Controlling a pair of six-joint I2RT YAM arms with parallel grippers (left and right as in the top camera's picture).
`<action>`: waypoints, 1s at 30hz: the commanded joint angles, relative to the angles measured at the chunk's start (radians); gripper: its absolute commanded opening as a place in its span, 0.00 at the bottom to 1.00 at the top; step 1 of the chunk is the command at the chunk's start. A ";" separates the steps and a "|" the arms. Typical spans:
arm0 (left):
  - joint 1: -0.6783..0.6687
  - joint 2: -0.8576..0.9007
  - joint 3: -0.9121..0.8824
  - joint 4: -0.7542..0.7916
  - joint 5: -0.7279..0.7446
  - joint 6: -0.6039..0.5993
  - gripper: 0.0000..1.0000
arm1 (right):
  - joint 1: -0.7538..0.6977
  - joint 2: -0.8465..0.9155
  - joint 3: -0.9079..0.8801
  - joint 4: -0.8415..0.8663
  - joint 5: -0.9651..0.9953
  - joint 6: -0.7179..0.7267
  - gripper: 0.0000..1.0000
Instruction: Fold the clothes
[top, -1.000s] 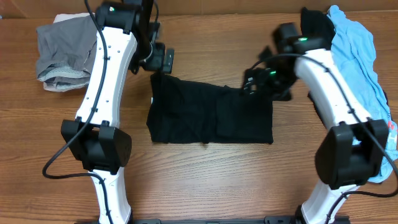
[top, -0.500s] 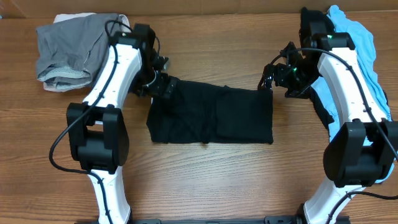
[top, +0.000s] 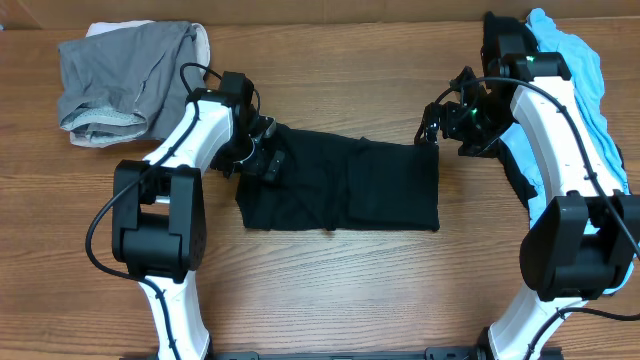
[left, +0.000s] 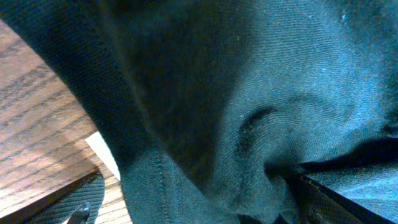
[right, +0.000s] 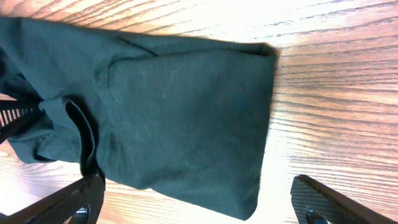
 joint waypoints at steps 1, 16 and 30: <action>0.007 0.013 -0.050 0.022 0.005 -0.015 0.94 | -0.001 -0.010 0.019 0.005 -0.002 -0.007 0.97; 0.027 0.011 -0.140 0.134 0.065 -0.151 0.04 | 0.008 -0.010 -0.055 0.041 -0.068 0.027 0.04; 0.028 -0.002 0.149 -0.149 0.049 -0.145 0.04 | 0.025 -0.010 -0.380 0.273 -0.246 0.026 0.04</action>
